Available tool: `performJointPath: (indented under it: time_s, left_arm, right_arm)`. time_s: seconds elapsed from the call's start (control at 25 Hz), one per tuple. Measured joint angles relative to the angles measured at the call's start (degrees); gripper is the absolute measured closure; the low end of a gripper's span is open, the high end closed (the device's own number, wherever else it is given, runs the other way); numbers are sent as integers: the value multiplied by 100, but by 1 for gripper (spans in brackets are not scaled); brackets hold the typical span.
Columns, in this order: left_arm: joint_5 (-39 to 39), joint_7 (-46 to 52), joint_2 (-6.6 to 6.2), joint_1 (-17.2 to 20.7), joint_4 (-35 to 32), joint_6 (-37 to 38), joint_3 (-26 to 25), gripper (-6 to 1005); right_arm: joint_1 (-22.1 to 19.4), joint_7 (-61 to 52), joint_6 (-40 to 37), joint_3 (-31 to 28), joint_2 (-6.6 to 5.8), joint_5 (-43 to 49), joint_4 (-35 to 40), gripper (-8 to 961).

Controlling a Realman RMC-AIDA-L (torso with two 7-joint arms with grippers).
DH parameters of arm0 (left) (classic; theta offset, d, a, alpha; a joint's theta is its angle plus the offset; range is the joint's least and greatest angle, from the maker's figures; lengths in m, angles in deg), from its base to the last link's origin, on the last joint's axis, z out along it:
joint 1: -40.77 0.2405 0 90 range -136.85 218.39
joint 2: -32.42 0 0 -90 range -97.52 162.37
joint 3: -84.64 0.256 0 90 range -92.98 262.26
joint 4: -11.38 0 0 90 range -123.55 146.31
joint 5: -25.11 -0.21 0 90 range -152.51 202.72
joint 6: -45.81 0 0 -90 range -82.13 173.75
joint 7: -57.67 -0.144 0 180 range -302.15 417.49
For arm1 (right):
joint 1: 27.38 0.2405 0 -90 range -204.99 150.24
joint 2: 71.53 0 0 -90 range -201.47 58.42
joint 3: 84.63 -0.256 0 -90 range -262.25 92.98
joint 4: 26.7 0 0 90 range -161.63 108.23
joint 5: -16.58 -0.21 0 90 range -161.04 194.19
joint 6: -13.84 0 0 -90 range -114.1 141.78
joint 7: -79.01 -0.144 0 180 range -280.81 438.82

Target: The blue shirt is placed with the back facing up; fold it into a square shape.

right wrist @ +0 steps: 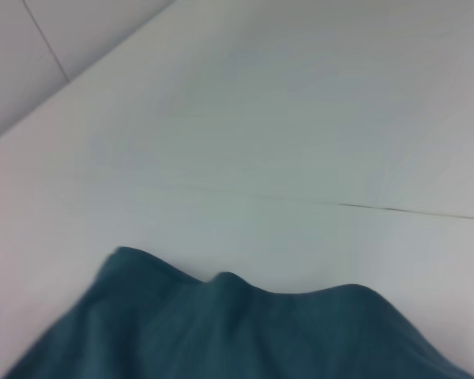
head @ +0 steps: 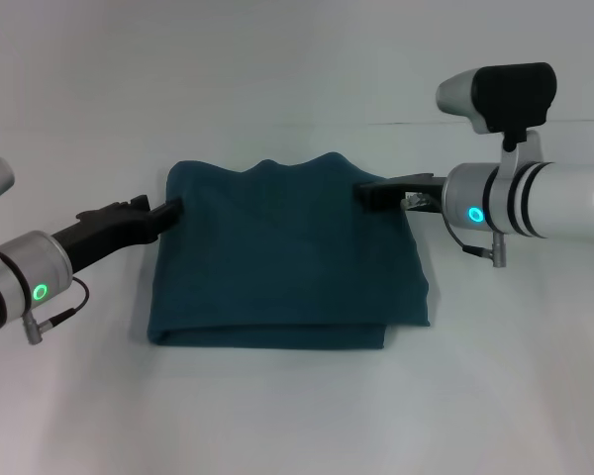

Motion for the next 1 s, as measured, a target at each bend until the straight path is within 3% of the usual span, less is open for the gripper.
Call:
performJointPath:
  time_s: [0.48,0.76,1.0]
  left_arm:
    - [7,-8,0,-19,0,-6,15,442]
    - [13,-1,9,-47,-22,63,14,443]
    - [18,-24,1,-71,-59,237,1,442]
  right_arm:
    - [117,8,738,309,20,-15,-295,952]
    - [13,8,535,313,10,-61,-155,952]
    - [-412,189,110,310,-24,-452,309,953]
